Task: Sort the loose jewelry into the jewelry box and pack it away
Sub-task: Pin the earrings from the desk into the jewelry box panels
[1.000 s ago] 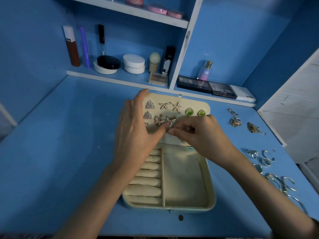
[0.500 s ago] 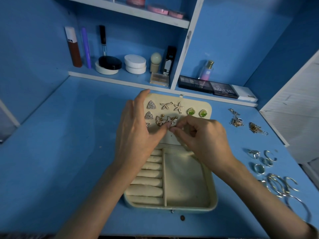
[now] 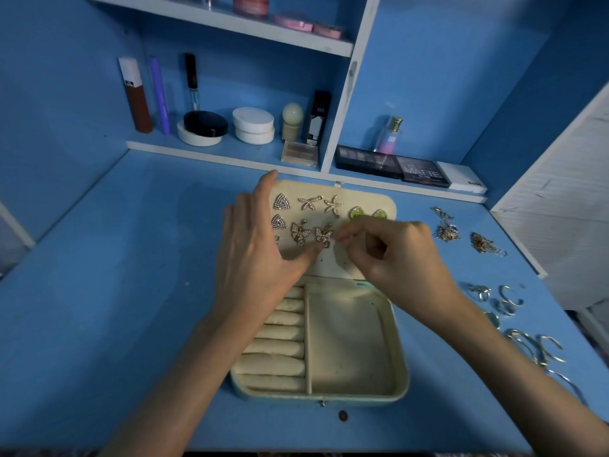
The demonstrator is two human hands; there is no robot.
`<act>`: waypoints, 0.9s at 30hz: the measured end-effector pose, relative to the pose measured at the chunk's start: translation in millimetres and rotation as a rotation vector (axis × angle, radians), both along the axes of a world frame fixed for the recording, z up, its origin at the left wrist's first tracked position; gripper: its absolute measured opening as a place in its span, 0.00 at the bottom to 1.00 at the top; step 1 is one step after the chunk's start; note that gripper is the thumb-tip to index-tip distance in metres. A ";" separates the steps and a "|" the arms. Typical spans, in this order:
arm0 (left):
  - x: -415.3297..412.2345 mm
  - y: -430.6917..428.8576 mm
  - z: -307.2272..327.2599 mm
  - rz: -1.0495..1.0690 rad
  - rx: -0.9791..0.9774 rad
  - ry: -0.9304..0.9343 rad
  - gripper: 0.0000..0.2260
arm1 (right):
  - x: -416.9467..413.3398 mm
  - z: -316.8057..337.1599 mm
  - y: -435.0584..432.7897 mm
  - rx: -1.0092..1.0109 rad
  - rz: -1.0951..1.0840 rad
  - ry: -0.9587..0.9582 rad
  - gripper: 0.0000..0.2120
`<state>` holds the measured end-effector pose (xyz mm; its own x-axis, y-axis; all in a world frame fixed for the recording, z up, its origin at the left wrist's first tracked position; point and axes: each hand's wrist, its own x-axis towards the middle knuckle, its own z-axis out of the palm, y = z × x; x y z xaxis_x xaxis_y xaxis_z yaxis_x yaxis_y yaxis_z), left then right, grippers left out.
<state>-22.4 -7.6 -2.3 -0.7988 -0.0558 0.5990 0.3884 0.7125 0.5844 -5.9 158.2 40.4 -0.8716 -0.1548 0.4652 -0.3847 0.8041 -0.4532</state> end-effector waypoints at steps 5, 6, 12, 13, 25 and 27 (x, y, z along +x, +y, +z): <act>1.9 0.8 2.2 0.021 0.007 0.008 0.40 | -17.5 22.0 6.6 0.390 -0.036 0.249 0.28; 2.9 1.1 2.8 0.021 0.008 0.010 0.39 | -20.9 23.8 7.3 0.457 -0.028 0.187 0.33; 6.2 2.0 5.7 0.054 -0.022 0.016 0.40 | -21.3 18.8 3.1 0.447 0.069 0.026 0.32; 9.1 2.0 5.9 0.080 -0.043 0.032 0.39 | -20.9 17.3 3.2 0.437 0.067 0.034 0.32; 75.9 26.7 33.4 -0.291 1.843 -0.842 0.19 | 3.8 -3.1 3.7 0.446 0.012 0.384 0.27; 76.1 22.7 39.5 -0.316 1.899 -0.859 0.18 | 10.3 -6.5 2.8 0.442 0.005 0.444 0.25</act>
<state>53.7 15.1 37.3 -0.8792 0.1525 -0.4515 -0.3500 -0.8495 0.3948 4.4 160.9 33.9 -0.6087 -0.4192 0.6736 -0.4645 0.8766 0.1258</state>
